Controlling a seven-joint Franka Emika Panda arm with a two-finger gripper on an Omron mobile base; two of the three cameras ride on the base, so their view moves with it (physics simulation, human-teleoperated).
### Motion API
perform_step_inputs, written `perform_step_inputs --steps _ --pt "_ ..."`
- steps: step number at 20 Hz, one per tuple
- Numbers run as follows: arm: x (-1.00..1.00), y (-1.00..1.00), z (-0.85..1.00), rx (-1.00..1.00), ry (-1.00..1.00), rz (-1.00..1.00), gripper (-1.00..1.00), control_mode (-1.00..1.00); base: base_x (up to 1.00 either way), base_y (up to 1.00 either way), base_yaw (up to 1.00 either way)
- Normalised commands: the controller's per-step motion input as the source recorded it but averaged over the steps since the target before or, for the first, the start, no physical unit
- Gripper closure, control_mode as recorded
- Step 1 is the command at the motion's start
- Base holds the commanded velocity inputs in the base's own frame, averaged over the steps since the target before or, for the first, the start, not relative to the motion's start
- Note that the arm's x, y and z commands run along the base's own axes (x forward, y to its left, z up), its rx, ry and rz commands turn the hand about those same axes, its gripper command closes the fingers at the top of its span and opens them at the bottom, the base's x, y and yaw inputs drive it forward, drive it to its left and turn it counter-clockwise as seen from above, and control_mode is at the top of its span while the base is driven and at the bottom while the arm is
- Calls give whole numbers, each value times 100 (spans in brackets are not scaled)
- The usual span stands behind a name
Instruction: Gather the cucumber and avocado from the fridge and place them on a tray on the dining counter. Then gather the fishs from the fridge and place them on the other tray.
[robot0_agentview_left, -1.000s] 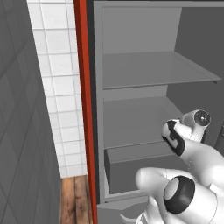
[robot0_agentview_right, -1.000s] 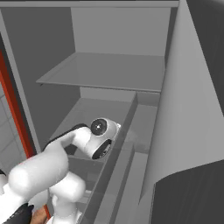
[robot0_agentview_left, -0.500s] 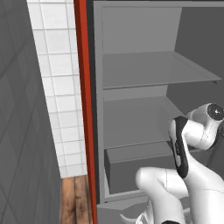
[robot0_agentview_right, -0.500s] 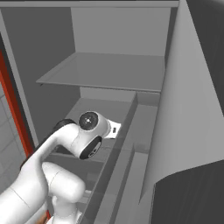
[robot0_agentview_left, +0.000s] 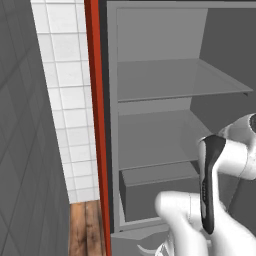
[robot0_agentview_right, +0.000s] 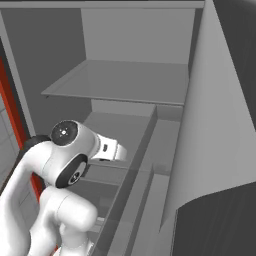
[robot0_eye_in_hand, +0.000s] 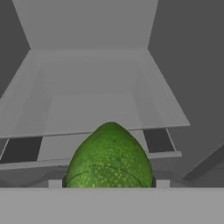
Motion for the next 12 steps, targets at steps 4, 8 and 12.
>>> perform_step_inputs --steps 4,8,12 --pt "-63 27 66 0 11 0 100 -100 0 0 0" --pt "-63 29 45 0 13 0 100 -100 0 0 0" --pt "-50 27 31 0 12 0 100 -100 0 0 0"
